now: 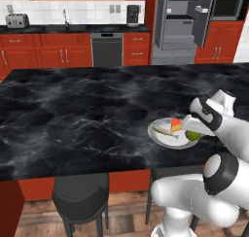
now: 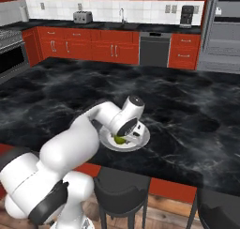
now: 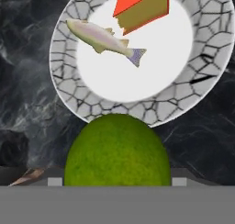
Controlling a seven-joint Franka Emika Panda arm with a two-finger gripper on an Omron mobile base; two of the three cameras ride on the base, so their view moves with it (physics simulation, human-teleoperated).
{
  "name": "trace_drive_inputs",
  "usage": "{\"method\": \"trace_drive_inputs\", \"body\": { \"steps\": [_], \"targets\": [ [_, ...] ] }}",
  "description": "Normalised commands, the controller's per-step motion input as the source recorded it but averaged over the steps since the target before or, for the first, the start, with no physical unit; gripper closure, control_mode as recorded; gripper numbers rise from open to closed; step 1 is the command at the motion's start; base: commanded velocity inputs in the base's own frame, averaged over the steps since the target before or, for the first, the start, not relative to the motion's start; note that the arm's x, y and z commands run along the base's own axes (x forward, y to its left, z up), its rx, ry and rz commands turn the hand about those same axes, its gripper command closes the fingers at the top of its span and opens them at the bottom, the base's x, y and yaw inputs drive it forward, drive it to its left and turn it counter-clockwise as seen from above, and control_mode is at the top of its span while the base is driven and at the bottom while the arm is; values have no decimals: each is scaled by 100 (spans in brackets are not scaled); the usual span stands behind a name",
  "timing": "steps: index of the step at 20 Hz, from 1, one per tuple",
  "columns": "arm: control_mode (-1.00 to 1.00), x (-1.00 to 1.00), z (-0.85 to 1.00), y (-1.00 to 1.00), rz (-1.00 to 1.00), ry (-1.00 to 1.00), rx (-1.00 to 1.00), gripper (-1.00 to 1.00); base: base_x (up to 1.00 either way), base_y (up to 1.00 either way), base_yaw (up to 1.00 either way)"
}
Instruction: Take the cheese, fish, and lime from the fridge and place them on the plate on the dining counter to create an appetizer plate.
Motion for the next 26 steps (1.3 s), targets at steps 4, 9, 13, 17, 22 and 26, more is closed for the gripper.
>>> {"method": "trace_drive_inputs", "body": {
  "steps": [4, 9, 13, 17, 22, 26],
  "targets": [
    [-100, 38, -26, -26, 0, 4, 0, 100, 0, 0, 0],
    [-100, 52, -28, -30, 0, 2, 0, 100, 0, 0, 0],
    [-100, 61, -37, -8, 0, 0, 0, 100, 0, 0, 0],
    [-100, 58, -42, 0, 0, 0, 0, 100, 0, 0, 0],
    [-100, 49, -38, 0, 0, 0, 0, -100, 0, 0, 0],
    [-100, 30, -14, 0, 0, 0, 0, -100, 0, 0, 0]
  ]
}}
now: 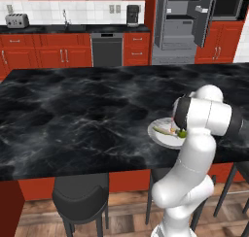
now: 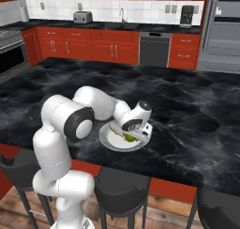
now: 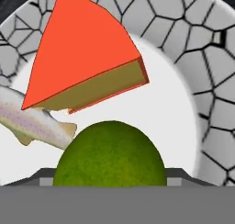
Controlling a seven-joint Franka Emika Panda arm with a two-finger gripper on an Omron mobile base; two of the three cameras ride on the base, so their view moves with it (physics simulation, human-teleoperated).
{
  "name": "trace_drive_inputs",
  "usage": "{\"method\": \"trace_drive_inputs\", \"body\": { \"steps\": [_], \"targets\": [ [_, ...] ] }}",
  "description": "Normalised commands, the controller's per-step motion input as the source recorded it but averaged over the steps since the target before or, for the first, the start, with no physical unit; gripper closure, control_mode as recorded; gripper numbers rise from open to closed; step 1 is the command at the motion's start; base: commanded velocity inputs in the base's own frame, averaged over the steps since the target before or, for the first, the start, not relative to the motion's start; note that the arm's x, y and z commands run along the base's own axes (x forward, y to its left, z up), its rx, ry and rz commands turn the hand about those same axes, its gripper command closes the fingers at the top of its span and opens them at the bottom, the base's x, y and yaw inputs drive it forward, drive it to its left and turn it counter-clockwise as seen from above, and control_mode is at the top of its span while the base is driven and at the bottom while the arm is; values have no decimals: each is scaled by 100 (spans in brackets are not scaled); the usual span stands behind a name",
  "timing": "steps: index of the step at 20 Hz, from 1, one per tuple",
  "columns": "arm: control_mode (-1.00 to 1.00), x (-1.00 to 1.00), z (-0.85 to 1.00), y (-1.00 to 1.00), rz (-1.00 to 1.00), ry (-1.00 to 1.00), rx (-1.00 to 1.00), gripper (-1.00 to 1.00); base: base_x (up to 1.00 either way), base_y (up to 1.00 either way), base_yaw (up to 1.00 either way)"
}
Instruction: Take the cheese, fish, and lime from the fridge and place them on the plate on the dining counter to create an appetizer plate.
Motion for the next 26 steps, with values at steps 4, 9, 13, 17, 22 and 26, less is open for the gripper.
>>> {"method": "trace_drive_inputs", "body": {
  "steps": [4, 9, 13, 17, 22, 26],
  "targets": [
    [-100, -12, 4, -4, 0, 4, 0, -100, 0, 0, 0],
    [-100, -33, 37, -1, -3, 5, 0, -100, 0, 0, 0],
    [-100, -70, 77, 0, -3, 0, -1, -100, 0, 0, 0],
    [-100, -100, 94, 0, 0, 0, -2, -100, 0, 0, 0],
    [-100, -100, 68, 4, -1, -10, -5, -100, 0, 0, 0],
    [-100, -100, 70, 31, 0, -22, -12, -100, 0, 0, 0]
  ]
}}
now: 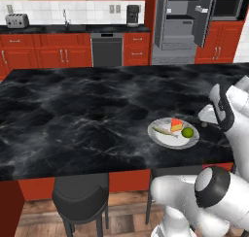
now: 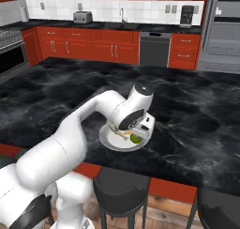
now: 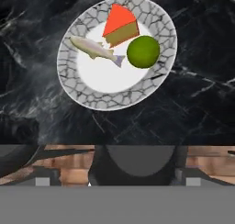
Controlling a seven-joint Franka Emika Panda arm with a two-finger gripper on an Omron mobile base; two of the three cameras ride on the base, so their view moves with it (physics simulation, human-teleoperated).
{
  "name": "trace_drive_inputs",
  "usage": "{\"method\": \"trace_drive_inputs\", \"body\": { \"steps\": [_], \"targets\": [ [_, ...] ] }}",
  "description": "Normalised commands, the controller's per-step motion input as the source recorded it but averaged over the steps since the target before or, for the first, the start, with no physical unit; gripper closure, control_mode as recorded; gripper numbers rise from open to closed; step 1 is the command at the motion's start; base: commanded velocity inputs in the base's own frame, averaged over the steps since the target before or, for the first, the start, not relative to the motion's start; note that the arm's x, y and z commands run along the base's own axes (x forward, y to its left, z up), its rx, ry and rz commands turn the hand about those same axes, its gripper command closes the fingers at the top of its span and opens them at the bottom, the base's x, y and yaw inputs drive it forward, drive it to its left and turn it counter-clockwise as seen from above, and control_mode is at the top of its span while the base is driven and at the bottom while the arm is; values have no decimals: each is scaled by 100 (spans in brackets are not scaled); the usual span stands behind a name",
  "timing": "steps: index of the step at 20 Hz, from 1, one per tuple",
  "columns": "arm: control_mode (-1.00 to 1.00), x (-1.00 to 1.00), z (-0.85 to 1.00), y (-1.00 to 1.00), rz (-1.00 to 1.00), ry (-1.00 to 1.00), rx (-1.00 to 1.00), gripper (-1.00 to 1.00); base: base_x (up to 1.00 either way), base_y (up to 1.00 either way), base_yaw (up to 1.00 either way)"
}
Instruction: Take the cheese, fish, and lime from the fridge and place them on the plate on the dining counter to create an appetizer plate.
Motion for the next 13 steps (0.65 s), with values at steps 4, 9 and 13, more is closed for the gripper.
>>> {"method": "trace_drive_inputs", "body": {
  "steps": [4, 9, 13],
  "targets": [
    [-100, -100, 66, 31, 0, -31, -13, -100, 0, 0, 0],
    [-100, -97, 62, 7, -1, -39, -10, -100, 0, 0, 0],
    [-100, -68, 56, -1, -4, -17, -1, -100, 0, 0, 0]
  ]
}}
